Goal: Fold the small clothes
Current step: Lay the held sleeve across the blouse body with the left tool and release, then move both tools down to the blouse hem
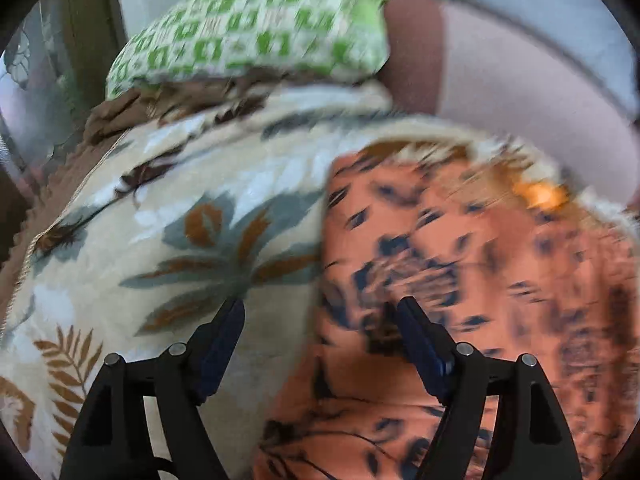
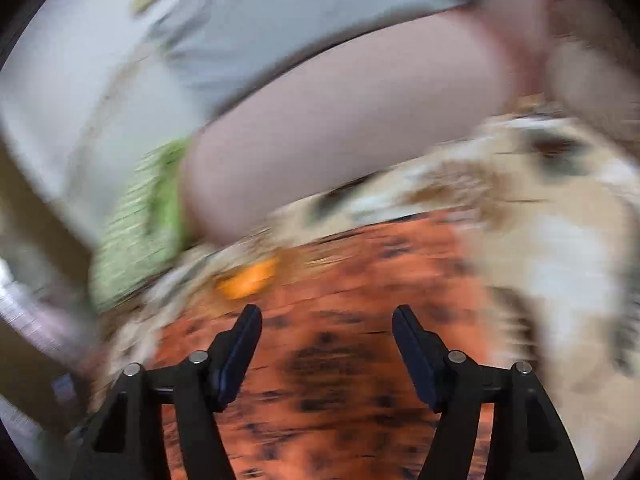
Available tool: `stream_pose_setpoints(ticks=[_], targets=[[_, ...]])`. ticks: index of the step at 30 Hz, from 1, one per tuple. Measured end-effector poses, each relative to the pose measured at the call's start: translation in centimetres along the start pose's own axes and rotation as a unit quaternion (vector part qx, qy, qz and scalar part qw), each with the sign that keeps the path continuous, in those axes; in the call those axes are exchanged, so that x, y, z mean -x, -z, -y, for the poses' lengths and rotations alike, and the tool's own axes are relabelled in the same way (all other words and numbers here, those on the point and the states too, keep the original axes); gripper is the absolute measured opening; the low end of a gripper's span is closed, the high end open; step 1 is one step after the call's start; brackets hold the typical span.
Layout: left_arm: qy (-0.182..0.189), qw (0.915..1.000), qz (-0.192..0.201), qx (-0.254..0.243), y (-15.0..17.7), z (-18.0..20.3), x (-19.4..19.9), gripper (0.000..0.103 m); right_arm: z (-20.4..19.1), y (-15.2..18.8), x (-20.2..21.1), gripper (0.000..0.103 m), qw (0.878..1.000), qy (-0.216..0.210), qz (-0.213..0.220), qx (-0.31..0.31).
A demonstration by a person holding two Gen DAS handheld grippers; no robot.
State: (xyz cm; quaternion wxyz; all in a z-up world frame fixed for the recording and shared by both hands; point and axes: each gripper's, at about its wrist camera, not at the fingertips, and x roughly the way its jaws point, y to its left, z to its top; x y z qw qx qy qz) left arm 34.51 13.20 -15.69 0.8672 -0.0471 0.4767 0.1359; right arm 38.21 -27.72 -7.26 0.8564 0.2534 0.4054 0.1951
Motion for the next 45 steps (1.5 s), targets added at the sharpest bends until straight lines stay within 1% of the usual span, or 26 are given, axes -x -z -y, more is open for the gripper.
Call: stream_pose_setpoints(ticks=[2, 3, 4, 5, 6, 7, 9, 10, 12, 13, 15, 16, 18, 21, 23, 25, 27, 28, 31, 34, 36, 38, 39, 41, 43, 45], targets=[[0.004, 0.9998, -0.014, 0.016, 0.3, -0.7, -1.3, 0.086, 1.5, -0.4, -3.1, 0.071, 0.999, -0.004, -0.042, -0.01], [0.004, 0.9998, -0.011, 0.016, 0.2, -0.8, -1.2, 0.087, 4.2, -0.5, -4.7, 0.07, 0.996, 0.065, -0.049, -0.033], [0.008, 0.9998, -0.016, 0.013, 0.1, -1.0, -1.1, 0.087, 7.0, -0.4, -4.7, 0.053, 0.992, 0.083, -0.033, -0.086], [0.012, 0.9997, -0.017, 0.013, 0.0, -1.3, -0.9, 0.087, 8.4, -0.2, -4.2, 0.038, 0.99, 0.065, -0.016, -0.128], [0.012, 0.9997, -0.016, 0.013, 0.0, -1.5, -0.8, 0.087, 9.2, 0.1, -3.2, 0.038, 0.985, 0.042, 0.007, -0.166], [0.012, 0.9997, -0.014, 0.015, -0.1, -1.8, -0.7, 0.087, 8.5, 0.1, -3.0, 0.039, 0.987, 0.058, 0.008, -0.15], [0.018, 0.9992, -0.007, 0.036, -0.4, -2.3, -0.2, 0.086, 5.2, -0.2, -3.2, 0.056, 0.992, 0.106, 0.001, -0.074], [0.034, 0.9984, 0.005, 0.045, -0.4, -2.2, 0.4, 0.086, 3.7, -0.3, -3.0, 0.069, 0.993, 0.107, 0.009, -0.049], [0.048, 0.9982, 0.024, 0.028, -0.6, -1.1, 1.2, 0.086, 2.8, -0.7, -3.2, 0.07, 0.995, 0.097, 0.021, -0.029], [0.047, 0.9984, 0.031, 0.007, -0.6, -0.3, 1.2, 0.086, 3.7, -0.8, -4.0, 0.07, 0.992, 0.121, 0.004, -0.044], [0.008, 0.9995, 0.012, -0.027, -0.9, 0.8, -0.5, 0.087, 6.3, -0.6, -4.4, 0.066, 0.988, 0.12, -0.002, -0.097], [-0.014, 0.9992, -0.031, -0.022, -1.0, 0.7, -2.4, 0.088, 6.1, -0.6, -3.8, 0.066, 0.986, 0.121, 0.01, -0.112], [0.002, 0.9996, -0.019, 0.019, -1.2, -0.5, -2.1, 0.091, 3.4, -0.9, -3.3, 0.07, 0.984, 0.162, 0.018, -0.072], [-0.001, 0.9999, -0.003, 0.016, -0.9, -0.6, -0.9, 0.091, -2.2, -1.1, -4.3, 0.072, 0.997, 0.071, 0.008, 0.007], [0.011, 0.9999, 0.008, 0.007, -0.2, -0.6, 0.4, 0.091, -4.7, -1.1, -5.8, 0.072, 0.999, 0.04, -0.005, 0.036], [0.017, 0.9997, 0.015, 0.003, 0.4, -1.3, 1.7, 0.091, -3.5, -1.2, -7.9, 0.072, 0.996, 0.088, -0.01, 0.019], [0.024, 0.9992, 0.026, 0.021, 1.1, -3.1, 3.4, 0.091, 0.6, -1.0, -10.0, 0.072, 0.986, 0.155, -0.033, -0.051], [0.035, 0.9986, 0.025, 0.03, 1.6, -4.2, 4.2, 0.091, 1.9, -0.8, -9.8, 0.071, 0.99, 0.121, -0.018, -0.074], [0.065, 0.9956, 0.028, 0.062, 3.9, -7.6, 6.6, 0.091, -0.3, -1.2, -8.1, 0.071, 0.993, 0.11, -0.019, -0.046], [0.085, 0.9932, 0.03, 0.075, 6.4, -9.7, 8.8, 0.091, -1.3, -0.2, -3.5, 0.073, 0.997, 0.064, 0.022, -0.031], [0.095, 0.9915, 0.033, 0.082, 8.8, -11.1, 10.8, 0.091, 0.1, 1.2, -2.4, 0.081, 0.995, 0.093, 0.015, -0.045], [0.101, 0.9908, 0.017, 0.089, 11.0, -11.8, 11.6, 0.091, 4.5, 3.5, -4.1, 0.082, 0.975, 0.181, -0.083, -0.1], [0.094, 0.9913, -0.001, 0.091, 12.2, -12.0, 11.6, 0.091, 5.5, 3.8, -3.5, 0.076, 0.976, 0.167, -0.08, -0.116], [0.091, 0.9909, -0.029, 0.095, 14.4, -12.4, 11.7, 0.091, 4.7, 4.2, 0.4, 0.077, 0.982, 0.138, -0.027, -0.13], [0.099, 0.9903, -0.033, 0.092, 16.4, -12.6, 12.7, 0.091, 2.7, 5.6, 5.0, 0.077, 0.989, 0.101, 0.004, -0.111], [0.098, 0.9918, -0.033, 0.075, 18.4, -12.1, 13.9, 0.091, 1.3, 7.7, 7.9, 0.078, 0.991, 0.097, 0.01, -0.092]])
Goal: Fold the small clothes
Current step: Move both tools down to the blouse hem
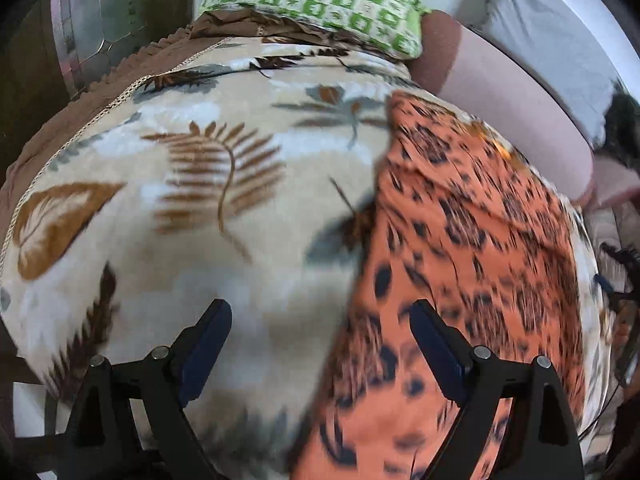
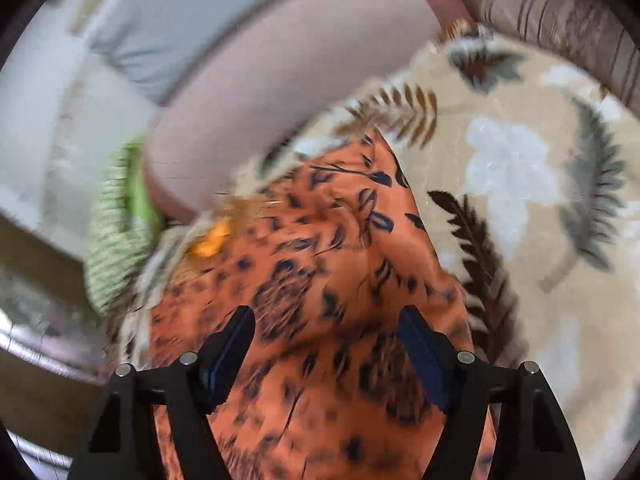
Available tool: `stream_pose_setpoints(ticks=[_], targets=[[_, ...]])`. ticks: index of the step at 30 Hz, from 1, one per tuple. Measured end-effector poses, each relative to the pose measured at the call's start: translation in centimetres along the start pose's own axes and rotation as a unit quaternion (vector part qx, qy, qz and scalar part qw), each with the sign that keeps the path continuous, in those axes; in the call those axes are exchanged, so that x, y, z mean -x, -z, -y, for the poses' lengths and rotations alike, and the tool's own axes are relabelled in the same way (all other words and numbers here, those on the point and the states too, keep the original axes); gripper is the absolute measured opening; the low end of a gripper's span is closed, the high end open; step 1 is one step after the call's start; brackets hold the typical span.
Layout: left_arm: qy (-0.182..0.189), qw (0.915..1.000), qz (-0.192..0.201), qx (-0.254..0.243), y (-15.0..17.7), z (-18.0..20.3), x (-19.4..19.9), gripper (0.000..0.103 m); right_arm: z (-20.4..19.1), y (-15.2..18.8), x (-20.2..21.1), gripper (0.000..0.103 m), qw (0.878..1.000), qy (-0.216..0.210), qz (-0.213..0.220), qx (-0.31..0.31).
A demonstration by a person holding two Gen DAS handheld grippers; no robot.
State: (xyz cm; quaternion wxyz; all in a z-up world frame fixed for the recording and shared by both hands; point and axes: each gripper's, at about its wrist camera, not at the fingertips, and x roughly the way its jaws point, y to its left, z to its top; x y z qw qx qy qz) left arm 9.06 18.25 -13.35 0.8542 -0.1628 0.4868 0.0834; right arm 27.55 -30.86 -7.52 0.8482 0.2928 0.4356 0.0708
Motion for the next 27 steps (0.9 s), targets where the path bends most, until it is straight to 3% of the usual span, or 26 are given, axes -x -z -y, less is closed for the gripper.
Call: stream_pose_setpoints(ticks=[2, 6, 10, 15, 18, 21, 23, 24, 25, 27], targets=[[-0.006, 0.9997, -0.018, -0.016, 1.9, 0.3, 0.4, 0.091, 0.6, 3.2, 3.2, 0.078, 0.999, 0.003, -0.016, 0.03], [-0.005, 0.9985, -0.052, -0.02, 5.2, 0.0, -0.1, 0.091, 6.2, 10.6, 9.7, 0.078, 0.997, 0.044, -0.053, 0.047], [-0.005, 0.9964, -0.082, -0.024, 7.0, -0.3, -0.9, 0.091, 10.4, 14.2, 11.7, 0.078, 0.994, 0.061, -0.082, 0.032], [-0.005, 0.997, -0.072, -0.026, 7.3, -0.1, -0.5, 0.086, 13.0, 15.4, 10.4, 0.078, 0.993, 0.059, -0.098, 0.008], [0.007, 0.9981, -0.056, -0.023, 7.5, -0.2, 0.1, 0.086, 12.9, 15.9, 10.8, 0.078, 0.995, 0.034, -0.094, 0.011], [-0.007, 0.9973, -0.067, -0.029, 7.5, -0.3, -1.2, 0.085, 13.0, 15.7, 10.0, 0.077, 0.994, 0.039, -0.097, 0.013], [-0.019, 0.997, -0.06, -0.045, 7.8, 0.0, -1.0, 0.082, 13.3, 15.7, 9.1, 0.063, 0.993, 0.039, -0.112, 0.0], [-0.025, 0.9967, -0.057, -0.051, 7.9, 0.1, -0.9, 0.074, 12.9, 15.7, 9.2, 0.054, 0.993, 0.036, -0.111, 0.004], [-0.031, 0.9966, -0.053, -0.054, 7.9, 0.0, -0.7, 0.071, 12.3, 15.9, 9.4, 0.034, 0.993, 0.023, -0.112, 0.009], [-0.029, 0.9973, -0.051, -0.044, 7.8, -0.5, -0.8, 0.065, 11.4, 16.1, 9.5, 0.031, 0.994, 0.021, -0.11, 0.019]])
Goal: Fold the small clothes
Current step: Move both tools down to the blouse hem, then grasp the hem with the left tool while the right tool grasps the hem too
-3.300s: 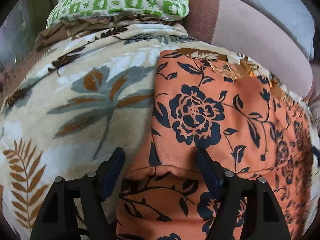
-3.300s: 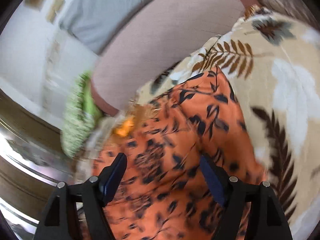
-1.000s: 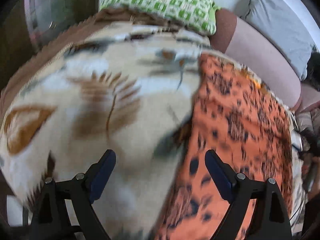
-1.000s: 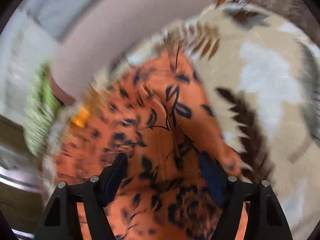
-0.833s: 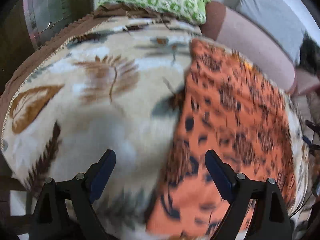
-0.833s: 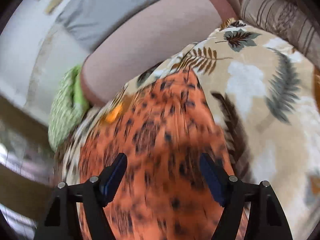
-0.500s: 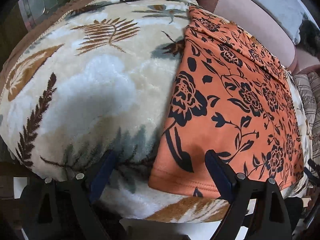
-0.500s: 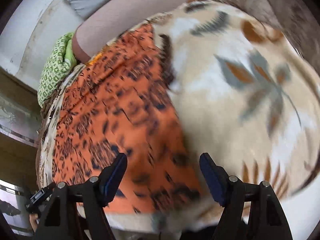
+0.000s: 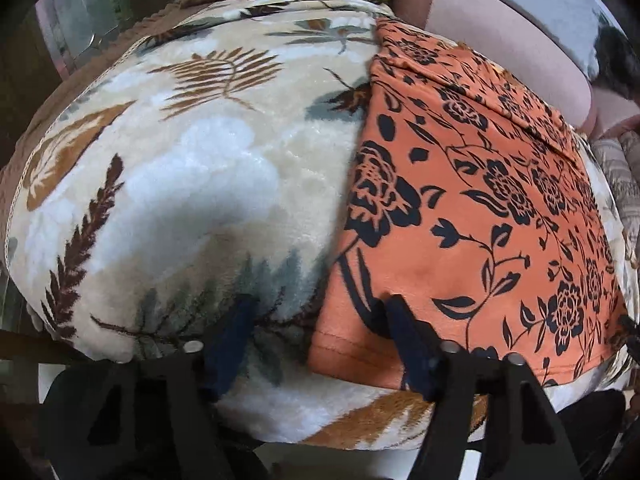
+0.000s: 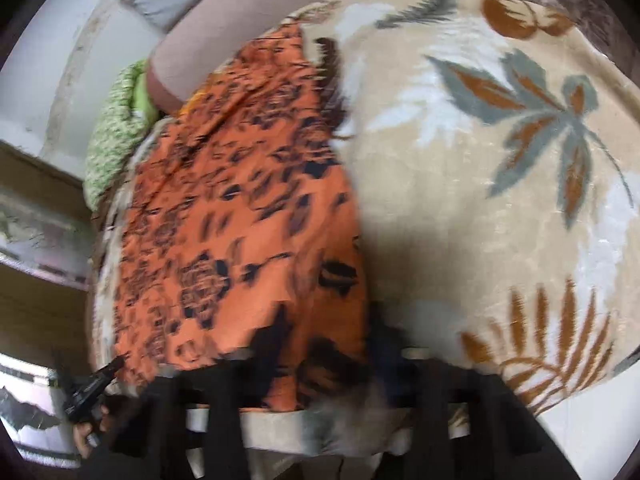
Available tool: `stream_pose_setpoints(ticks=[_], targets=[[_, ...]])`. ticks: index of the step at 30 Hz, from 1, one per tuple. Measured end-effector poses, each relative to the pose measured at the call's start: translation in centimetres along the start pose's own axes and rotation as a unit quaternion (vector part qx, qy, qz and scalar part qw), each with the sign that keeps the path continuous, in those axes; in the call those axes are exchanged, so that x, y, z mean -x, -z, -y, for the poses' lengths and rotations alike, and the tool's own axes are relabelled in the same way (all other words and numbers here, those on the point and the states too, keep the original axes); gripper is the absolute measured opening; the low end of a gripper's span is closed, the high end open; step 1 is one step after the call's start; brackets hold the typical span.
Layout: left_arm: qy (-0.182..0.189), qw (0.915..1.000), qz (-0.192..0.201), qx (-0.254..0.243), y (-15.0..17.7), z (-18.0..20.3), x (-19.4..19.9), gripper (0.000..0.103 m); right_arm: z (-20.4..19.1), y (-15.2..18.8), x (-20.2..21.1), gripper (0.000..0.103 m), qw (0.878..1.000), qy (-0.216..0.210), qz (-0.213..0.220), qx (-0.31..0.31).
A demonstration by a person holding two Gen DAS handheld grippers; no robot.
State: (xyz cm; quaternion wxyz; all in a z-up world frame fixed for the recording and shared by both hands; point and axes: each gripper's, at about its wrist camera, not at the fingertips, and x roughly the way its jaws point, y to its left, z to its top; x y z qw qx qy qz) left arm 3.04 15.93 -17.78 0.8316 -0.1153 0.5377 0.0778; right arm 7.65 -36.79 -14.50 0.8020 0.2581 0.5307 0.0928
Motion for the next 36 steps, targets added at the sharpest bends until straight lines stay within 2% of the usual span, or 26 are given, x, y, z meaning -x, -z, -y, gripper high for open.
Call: stream_pose_setpoints(ticks=[3, 5, 8, 10, 11, 12, 13, 14, 18, 20, 25, 32, 36], targets=[[0.005, 1.0, 0.0, 0.006, -0.1, -0.3, 0.0, 0.064, 0.9, -0.1, -1.2, 0.032, 1.0, 0.013, -0.021, -0.017], [0.005, 1.0, 0.001, 0.0, 0.0, -0.2, 0.1, 0.065, 2.0, -0.4, -1.4, 0.033, 0.998, -0.016, -0.023, -0.052], [0.01, 0.9999, -0.009, -0.011, -0.1, 0.4, -0.3, 0.08, 3.2, -0.6, -1.6, 0.035, 0.995, -0.047, -0.031, -0.085], [-0.01, 0.9995, -0.016, -0.025, 0.0, 1.2, -0.4, 0.078, 3.4, -0.8, -1.5, 0.03, 0.994, -0.052, -0.038, -0.093], [-0.011, 0.9995, -0.011, -0.027, 0.1, 1.5, -0.1, 0.053, 3.2, -0.8, -1.2, 0.019, 0.994, -0.049, -0.037, -0.092], [-0.009, 0.9994, -0.006, -0.032, 0.1, 1.6, 0.2, 0.024, 2.8, -0.8, -0.9, 0.015, 0.995, -0.048, -0.036, -0.083], [0.002, 0.9993, -0.009, -0.035, -0.1, 1.6, 0.3, 0.015, 2.4, -0.8, -0.5, 0.013, 0.995, -0.051, -0.032, -0.077], [0.011, 0.9995, -0.012, -0.028, -0.3, 1.3, 0.5, 0.011, 2.2, -0.7, -0.1, 0.012, 0.995, -0.057, -0.029, -0.076], [0.038, 0.999, -0.025, 0.004, -0.7, 0.1, 0.1, 0.009, 2.3, -0.9, -0.8, 0.012, 0.993, -0.066, -0.033, -0.088], [0.048, 0.9987, -0.014, 0.009, -0.7, -0.2, 1.0, 0.007, 2.3, -0.9, -0.7, 0.012, 0.992, -0.077, -0.029, -0.093], [0.08, 0.9965, 0.013, 0.019, -1.9, -0.4, 3.4, 0.007, 1.7, -1.7, 1.5, 0.011, 0.986, -0.134, 0.009, -0.102], [0.106, 0.9926, 0.056, 0.019, -6.1, 1.0, 6.2, 0.006, -0.1, -4.8, 3.1, 0.01, 0.973, -0.199, 0.042, -0.11], [0.114, 0.9901, 0.081, 0.007, -10.6, 2.0, 7.5, 0.006, -1.1, -8.3, 3.5, 0.01, 0.967, -0.223, 0.06, -0.107]])
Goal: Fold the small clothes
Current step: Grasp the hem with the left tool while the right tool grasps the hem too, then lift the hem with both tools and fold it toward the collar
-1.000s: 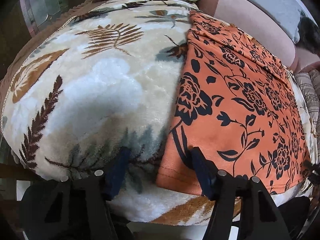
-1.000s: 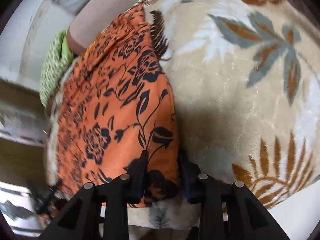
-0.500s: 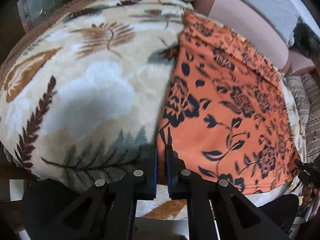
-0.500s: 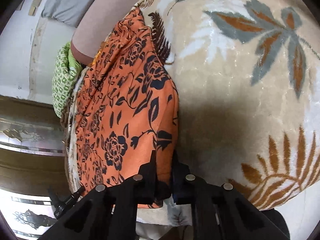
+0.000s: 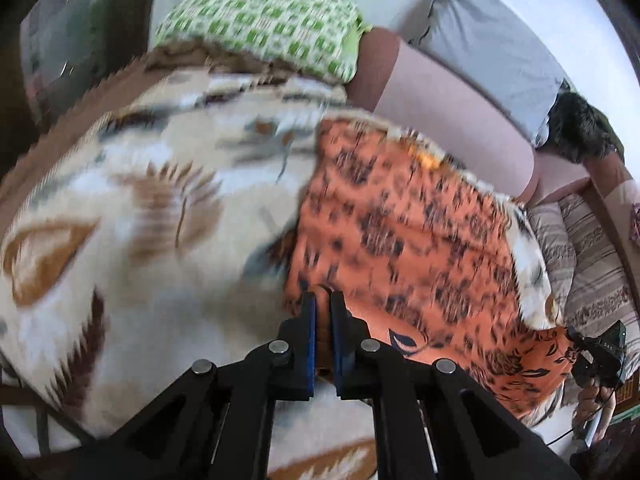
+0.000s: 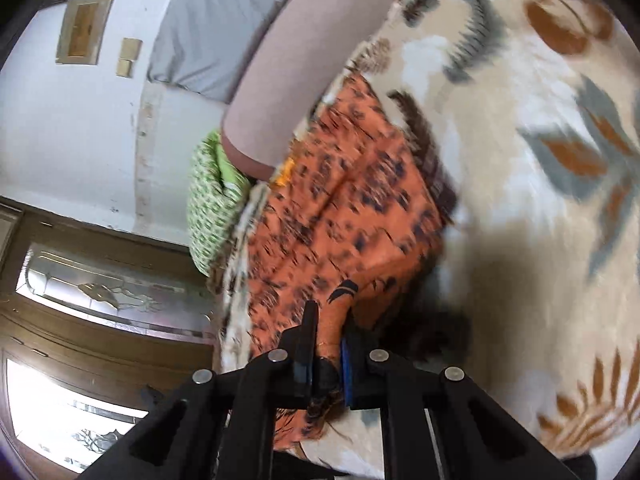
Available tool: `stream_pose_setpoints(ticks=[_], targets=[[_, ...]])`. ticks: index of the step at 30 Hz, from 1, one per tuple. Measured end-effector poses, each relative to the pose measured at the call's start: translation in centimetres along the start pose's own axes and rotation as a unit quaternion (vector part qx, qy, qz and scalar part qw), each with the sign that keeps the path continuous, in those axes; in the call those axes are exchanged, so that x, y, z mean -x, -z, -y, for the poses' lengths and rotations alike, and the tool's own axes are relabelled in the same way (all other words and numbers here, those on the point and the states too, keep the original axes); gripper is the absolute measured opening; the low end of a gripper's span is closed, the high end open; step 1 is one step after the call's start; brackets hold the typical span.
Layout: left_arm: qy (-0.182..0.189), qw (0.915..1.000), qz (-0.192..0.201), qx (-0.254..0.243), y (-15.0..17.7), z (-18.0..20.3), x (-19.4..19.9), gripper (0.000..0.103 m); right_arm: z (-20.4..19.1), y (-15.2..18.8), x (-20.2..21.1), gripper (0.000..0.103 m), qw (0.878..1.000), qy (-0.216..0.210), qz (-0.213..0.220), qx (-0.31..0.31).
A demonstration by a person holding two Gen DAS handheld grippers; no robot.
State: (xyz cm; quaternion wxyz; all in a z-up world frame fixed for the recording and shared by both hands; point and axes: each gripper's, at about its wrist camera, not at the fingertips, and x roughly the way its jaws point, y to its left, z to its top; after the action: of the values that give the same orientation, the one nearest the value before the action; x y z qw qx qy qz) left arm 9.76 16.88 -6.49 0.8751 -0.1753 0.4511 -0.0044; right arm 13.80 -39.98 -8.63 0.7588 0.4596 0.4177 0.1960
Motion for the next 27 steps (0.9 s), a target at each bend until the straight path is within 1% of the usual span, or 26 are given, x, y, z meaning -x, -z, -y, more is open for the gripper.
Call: stream_pose_setpoints(ticks=[1, 2, 3, 5, 6, 7, 8, 9, 10, 11, 12, 13, 14, 15, 16, 18, 20, 21, 22, 23, 24, 25, 26, 27], targets=[[0.001, 1.0, 0.009, -0.003, -1.9, 0.4, -0.2, 0.006, -0.6, -1.7, -0.4, 0.01, 1.0, -0.011, 0.005, 0.001], [0.003, 0.9998, 0.018, -0.005, -3.6, 0.7, -0.5, 0.004, -1.2, -3.1, -0.7, 0.01, 1.0, -0.015, 0.009, 0.005], [0.001, 0.9996, 0.026, -0.007, -5.1, 1.0, -0.7, 0.0, -2.2, -5.5, -1.4, 0.01, 1.0, -0.021, 0.017, 0.011], [-0.005, 0.9985, 0.053, -0.011, -9.9, 1.8, -2.1, 0.0, -3.4, -9.1, -2.7, 0.01, 0.999, -0.025, 0.026, 0.02], [-0.006, 0.9982, 0.059, -0.01, -12.0, 2.0, -3.1, 0.0, -4.3, -12.0, -4.0, 0.01, 0.999, -0.021, 0.032, 0.031], [-0.011, 0.9978, 0.065, -0.009, -13.8, 2.2, -4.0, 0.0, -4.8, -13.9, -5.1, 0.01, 0.999, -0.019, 0.037, 0.033], [-0.022, 0.997, 0.073, -0.011, -15.9, 2.6, -5.4, 0.0, -5.4, -16.5, -6.7, 0.01, 0.998, -0.015, 0.043, 0.036], [-0.032, 0.9962, 0.079, -0.017, -17.8, 3.1, -7.0, 0.0, -5.6, -18.1, -7.9, 0.01, 0.998, -0.013, 0.045, 0.036], [-0.04, 0.9957, 0.08, -0.021, -19.5, 3.4, -8.5, 0.0, -5.5, -20.7, -9.9, 0.01, 0.999, -0.008, 0.049, 0.023], [-0.049, 0.9952, 0.081, -0.026, -21.2, 3.5, -10.4, 0.0, -5.3, -22.5, -11.3, 0.01, 0.998, 0.002, 0.056, 0.013], [-0.045, 0.9959, 0.077, -0.015, -21.7, 3.2, -11.4, 0.0, -4.9, -24.1, -13.1, 0.01, 0.998, 0.02, 0.066, 0.015], [-0.029, 0.9976, 0.063, 0.004, -21.6, 2.5, -12.3, 0.0, -4.0, -24.7, -14.6, 0.01, 0.998, 0.03, 0.061, -0.002], [-0.018, 0.9982, 0.057, 0.006, -20.9, 2.3, -12.6, 0.001, -3.0, -24.7, -15.5, 0.01, 0.998, 0.035, 0.051, -0.017], [-0.019, 0.9985, 0.05, -0.009, -19.4, 2.4, -12.8, 0.001, -2.6, -24.3, -16.3, 0.01, 0.998, 0.038, 0.042, -0.009], [-0.028, 0.9982, 0.044, -0.03, -17.6, 2.6, -12.8, 0.001, -2.3, -23.7, -16.6, 0.01, 0.998, 0.049, 0.041, 0.013], [-0.047, 0.9945, 0.021, -0.091, -12.6, 3.4, -12.8, 0.002, -1.1, -22.7, -16.4, 0.01, 0.997, 0.058, 0.041, 0.016], [-0.051, 0.9894, -0.009, -0.136, -7.7, 4.1, -12.5, 0.005, -0.2, -22.1, -15.5, 0.01, 0.997, 0.069, 0.043, 0.013], [-0.044, 0.9884, -0.023, -0.144, -5.2, 4.3, -12.2, 0.007, -0.1, -22.1, -15.2, 0.01, 0.996, 0.072, 0.042, 0.011], [-0.035, 0.9897, -0.036, -0.134, -3.4, 4.3, -11.9, 0.01, -0.1, -22.1, -14.8, 0.01, 0.997, 0.072, 0.04, 0.01], [-0.026, 0.9908, -0.052, -0.122, -1.8, 4.4, -11.6, 0.019, -0.4, -22.1, -14.5, 0.01, 0.996, 0.076, 0.037, 0.016], [-0.012, 0.9921, -0.062, -0.108, -0.6, 4.4, -11.3, 0.035, -0.5, -22.1, -14.5, 0.01, 0.996, 0.082, 0.036, 0.021], [0.011, 0.9954, -0.066, -0.069, 0.5, 4.1, -11.0, 0.047, -0.8, -22.0, -14.4, 0.01, 0.995, 0.088, 0.036, 0.024], [0.028, 0.9964, -0.07, -0.04, 1.2, 4.1, -10.9, 0.065, -1.2, -22.0, -14.4, 0.01, 0.995, 0.086, 0.033, 0.028], [0.058, 0.995, -0.08, -0.012, 1.8, 4.2, -11.0, 0.067, -1.4, -21.9, -14.4, 0.01, 0.995, 0.087, 0.033, 0.032]])
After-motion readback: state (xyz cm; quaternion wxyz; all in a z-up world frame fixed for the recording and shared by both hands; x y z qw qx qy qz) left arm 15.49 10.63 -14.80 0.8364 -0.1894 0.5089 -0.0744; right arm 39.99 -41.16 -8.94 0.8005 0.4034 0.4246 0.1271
